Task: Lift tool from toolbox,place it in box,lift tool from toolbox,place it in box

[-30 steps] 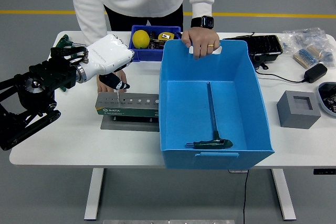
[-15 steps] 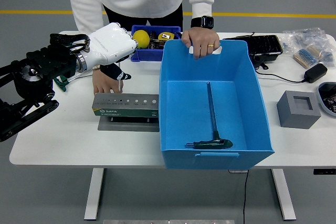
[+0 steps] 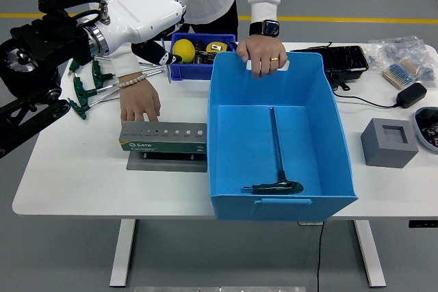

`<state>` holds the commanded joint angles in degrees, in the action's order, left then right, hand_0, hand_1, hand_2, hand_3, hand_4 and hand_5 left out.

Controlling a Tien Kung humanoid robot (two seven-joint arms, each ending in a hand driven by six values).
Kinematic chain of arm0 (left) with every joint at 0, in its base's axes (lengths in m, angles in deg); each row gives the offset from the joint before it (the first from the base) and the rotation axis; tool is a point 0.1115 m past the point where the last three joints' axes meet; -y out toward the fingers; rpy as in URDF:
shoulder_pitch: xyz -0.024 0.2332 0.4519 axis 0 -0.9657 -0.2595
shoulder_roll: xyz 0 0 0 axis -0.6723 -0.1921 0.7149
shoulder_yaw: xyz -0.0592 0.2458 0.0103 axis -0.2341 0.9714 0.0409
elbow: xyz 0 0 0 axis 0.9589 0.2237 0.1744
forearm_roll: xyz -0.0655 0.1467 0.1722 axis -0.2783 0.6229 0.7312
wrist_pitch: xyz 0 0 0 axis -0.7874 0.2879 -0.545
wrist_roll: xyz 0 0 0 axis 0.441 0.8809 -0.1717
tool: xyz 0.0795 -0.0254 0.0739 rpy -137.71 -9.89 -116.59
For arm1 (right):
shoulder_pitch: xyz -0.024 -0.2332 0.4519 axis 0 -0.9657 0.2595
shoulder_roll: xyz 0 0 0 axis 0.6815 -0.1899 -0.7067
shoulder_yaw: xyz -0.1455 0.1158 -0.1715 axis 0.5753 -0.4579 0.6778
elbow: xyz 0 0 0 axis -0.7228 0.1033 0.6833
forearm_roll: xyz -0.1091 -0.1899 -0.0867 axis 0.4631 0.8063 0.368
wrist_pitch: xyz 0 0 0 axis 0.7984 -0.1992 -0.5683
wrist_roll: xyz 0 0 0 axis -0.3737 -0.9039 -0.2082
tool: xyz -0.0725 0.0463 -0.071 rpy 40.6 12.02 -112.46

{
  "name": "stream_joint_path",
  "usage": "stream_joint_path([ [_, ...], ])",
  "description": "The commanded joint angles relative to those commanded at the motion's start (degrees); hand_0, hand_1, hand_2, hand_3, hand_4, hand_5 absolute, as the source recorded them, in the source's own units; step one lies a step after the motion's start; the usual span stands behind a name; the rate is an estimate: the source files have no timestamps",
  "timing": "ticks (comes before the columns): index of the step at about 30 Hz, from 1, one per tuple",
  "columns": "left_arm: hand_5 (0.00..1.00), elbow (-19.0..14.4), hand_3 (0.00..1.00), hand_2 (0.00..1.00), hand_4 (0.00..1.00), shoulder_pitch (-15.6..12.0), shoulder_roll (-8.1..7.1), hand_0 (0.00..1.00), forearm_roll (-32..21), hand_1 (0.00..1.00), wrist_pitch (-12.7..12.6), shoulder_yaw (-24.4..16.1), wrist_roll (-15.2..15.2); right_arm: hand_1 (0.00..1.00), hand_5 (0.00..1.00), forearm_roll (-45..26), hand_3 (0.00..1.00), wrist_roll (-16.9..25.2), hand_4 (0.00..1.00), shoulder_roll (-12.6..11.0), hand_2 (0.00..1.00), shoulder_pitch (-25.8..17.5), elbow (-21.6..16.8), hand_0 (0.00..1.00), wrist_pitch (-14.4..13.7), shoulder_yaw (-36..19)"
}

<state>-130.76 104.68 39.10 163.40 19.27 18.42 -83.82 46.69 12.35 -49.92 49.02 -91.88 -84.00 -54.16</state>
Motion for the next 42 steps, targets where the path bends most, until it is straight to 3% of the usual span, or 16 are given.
stream_joint_path([
  [6, 0.320, -1.9, 0.023, 0.002, 0.855, 1.3, 3.19, 0.261, -2.0, 0.002, -0.4, -1.1, -1.1, 0.689, 0.833, 0.3, 0.712, -0.1, 0.971, 0.0, 0.732, 0.0, 0.0, 0.754, 0.0, -0.1],
  [10, 0.318, -3.7, 0.024, 0.002, 0.851, 1.5, 6.98, 0.262, -4.1, 0.002, -1.5, 0.5, -2.2, 0.688, 0.835, 0.6, 0.711, -0.2, 0.970, 0.0, 0.732, -0.1, 0.0, 0.754, 0.1, 0.0],
  [13, 0.351, -3.7, 0.054, 0.010, 0.845, 1.1, 10.28, 0.279, -6.2, 0.002, -3.9, 3.1, -3.0, 0.689, 0.834, 0.8, 0.711, -0.2, 0.970, 0.1, 0.732, 0.0, 0.0, 0.754, 0.1, 0.0],
  [18, 0.351, -1.5, 0.054, 0.010, 0.845, -0.5, 15.00, 0.279, -9.3, 0.002, -9.6, 8.3, -4.1, 0.689, 0.834, 0.8, 0.711, -0.1, 0.970, 0.1, 0.732, 0.2, 0.0, 0.754, 0.2, 0.2],
  [19, 0.561, -0.1, 0.124, 0.065, 0.869, -1.1, 16.35, 0.343, -9.6, 0.028, -10.4, 9.8, -4.3, 0.689, 0.834, 0.7, 0.711, -0.1, 0.970, 0.0, 0.732, 0.3, 0.0, 0.754, 0.2, 0.3],
  [23, 0.561, 4.7, 0.124, 0.065, 0.869, -2.3, 19.58, 0.343, -10.6, 0.028, -11.5, 13.7, -4.3, 0.689, 0.834, 0.7, 0.711, -0.2, 0.970, 0.0, 0.732, 0.3, 0.0, 0.754, 0.3, 0.7],
  [30, 0.589, 11.3, 0.144, 0.077, 0.874, -3.1, 22.28, 0.349, -13.8, 0.037, -9.9, 18.4, -3.7, 0.688, 0.833, 1.3, 0.710, -0.3, 0.970, -0.4, 0.732, 0.6, 0.0, 0.754, 0.3, 0.6],
  [31, 0.693, 11.7, 0.526, 0.365, 0.903, -3.2, 22.42, 0.442, -14.4, 0.262, -10.2, 18.8, -3.4, 0.689, 0.833, 1.4, 0.711, -0.4, 0.970, -0.4, 0.732, 0.6, 0.0, 0.754, 0.3, 0.6],
  [36, 0.693, 13.2, 0.526, 0.365, 0.903, -3.4, 22.91, 0.442, -17.9, 0.262, -12.5, 19.6, -2.5, 0.689, 0.833, 2.0, 0.711, -0.5, 0.970, -0.6, 0.732, 0.9, 0.0, 0.754, 0.4, 0.3],
  [37, 0.758, 13.3, 0.658, 0.627, 0.921, -3.3, 22.97, 0.475, -18.4, 0.478, -12.9, 19.6, -2.3, 0.687, 0.833, 2.1, 0.710, -0.5, 0.969, -0.6, 0.732, 0.9, 0.0, 0.754, 0.4, 0.2],
  [42, 0.758, 13.6, 0.658, 0.627, 0.921, -3.1, 23.03, 0.475, -20.6, 0.478, -14.5, 19.2, -1.5, 0.687, 0.833, 2.7, 0.710, -0.6, 0.969, -0.7, 0.732, 1.1, 0.0, 0.754, 0.4, -0.3],
])
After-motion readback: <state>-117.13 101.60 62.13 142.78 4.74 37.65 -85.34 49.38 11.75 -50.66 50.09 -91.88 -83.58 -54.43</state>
